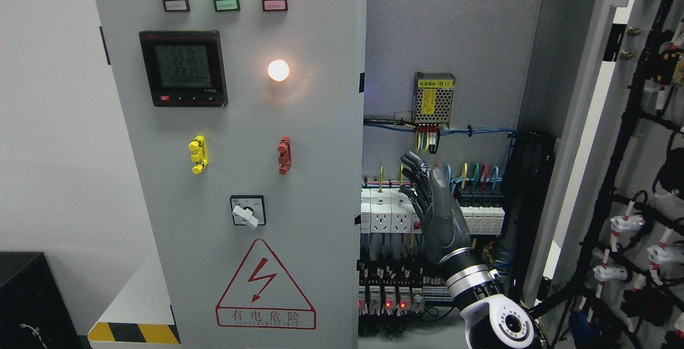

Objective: Open door with both hands
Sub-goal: 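Raise the right hand up to the inner edge of the closed door, then hook the right hand fingers behind the closed door's inner edge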

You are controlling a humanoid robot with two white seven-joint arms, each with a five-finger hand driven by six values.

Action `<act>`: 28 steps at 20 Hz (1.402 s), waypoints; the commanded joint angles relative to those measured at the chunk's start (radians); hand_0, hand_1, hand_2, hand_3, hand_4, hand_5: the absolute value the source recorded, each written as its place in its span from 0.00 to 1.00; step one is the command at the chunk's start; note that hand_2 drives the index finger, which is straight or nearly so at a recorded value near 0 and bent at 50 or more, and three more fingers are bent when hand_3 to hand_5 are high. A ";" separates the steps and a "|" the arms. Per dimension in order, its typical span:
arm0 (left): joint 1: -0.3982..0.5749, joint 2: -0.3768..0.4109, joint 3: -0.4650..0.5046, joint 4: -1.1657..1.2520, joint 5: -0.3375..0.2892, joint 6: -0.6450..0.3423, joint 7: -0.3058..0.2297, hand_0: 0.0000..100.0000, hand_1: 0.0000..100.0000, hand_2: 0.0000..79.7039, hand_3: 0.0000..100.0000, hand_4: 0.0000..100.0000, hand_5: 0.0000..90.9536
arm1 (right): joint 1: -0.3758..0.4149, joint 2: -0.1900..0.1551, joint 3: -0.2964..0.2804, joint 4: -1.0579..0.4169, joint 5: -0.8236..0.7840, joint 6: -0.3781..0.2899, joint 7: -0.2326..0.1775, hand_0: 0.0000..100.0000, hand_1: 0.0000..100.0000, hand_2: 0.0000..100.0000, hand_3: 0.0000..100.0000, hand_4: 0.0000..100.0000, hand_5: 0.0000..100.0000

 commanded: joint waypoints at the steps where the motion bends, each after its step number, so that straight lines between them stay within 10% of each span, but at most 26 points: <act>1: -0.001 -0.002 -0.081 0.000 0.001 0.001 0.000 0.00 0.00 0.00 0.00 0.00 0.00 | -0.005 -0.002 -0.007 -0.005 -0.029 0.019 0.054 0.00 0.00 0.00 0.00 0.00 0.00; 28: -0.002 -0.002 -0.081 -0.002 0.006 0.001 0.000 0.00 0.00 0.00 0.00 0.00 0.00 | -0.076 0.002 -0.024 -0.005 -0.034 0.195 0.189 0.00 0.00 0.00 0.00 0.00 0.00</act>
